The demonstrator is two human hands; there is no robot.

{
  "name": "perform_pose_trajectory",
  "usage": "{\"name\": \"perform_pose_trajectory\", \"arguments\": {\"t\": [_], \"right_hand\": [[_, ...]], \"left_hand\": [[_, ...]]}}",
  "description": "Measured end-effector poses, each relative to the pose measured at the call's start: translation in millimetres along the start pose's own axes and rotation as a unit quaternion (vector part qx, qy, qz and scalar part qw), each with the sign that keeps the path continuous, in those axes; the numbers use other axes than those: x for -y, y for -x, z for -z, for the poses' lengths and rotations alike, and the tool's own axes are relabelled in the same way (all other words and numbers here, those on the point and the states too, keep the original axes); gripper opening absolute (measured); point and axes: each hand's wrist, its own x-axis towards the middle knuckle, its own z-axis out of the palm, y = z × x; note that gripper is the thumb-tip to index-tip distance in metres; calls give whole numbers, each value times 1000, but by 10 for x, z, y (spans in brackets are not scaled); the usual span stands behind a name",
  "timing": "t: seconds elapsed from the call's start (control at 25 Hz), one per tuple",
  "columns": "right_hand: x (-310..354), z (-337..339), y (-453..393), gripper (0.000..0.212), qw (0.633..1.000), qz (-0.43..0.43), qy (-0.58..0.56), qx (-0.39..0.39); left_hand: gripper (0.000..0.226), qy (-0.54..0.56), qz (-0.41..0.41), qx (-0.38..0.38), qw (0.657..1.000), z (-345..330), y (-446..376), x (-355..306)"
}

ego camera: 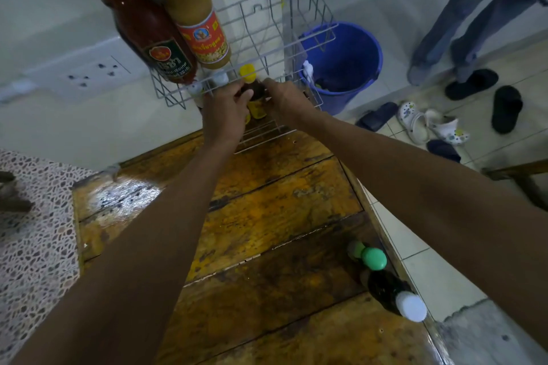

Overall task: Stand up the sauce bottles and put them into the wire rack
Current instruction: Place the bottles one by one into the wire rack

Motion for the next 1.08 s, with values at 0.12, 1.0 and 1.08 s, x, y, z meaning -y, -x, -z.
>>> {"name": "perform_pose_trajectory", "arguments": {"t": [0.12,1.0,1.08], "right_hand": [[7,20,18,41,1000,-7,-21,-2],[-17,-73,-56,43,999,-10,-27,-36],[23,40,31,52,1000,-23,-14,-13]], "left_hand": [[41,-11,-13,-1,1000,5,7,-1],[43,-38,-21,-41,998,-129,-27,92],[49,-65,-23,-20,997,-98,49,51]]}}
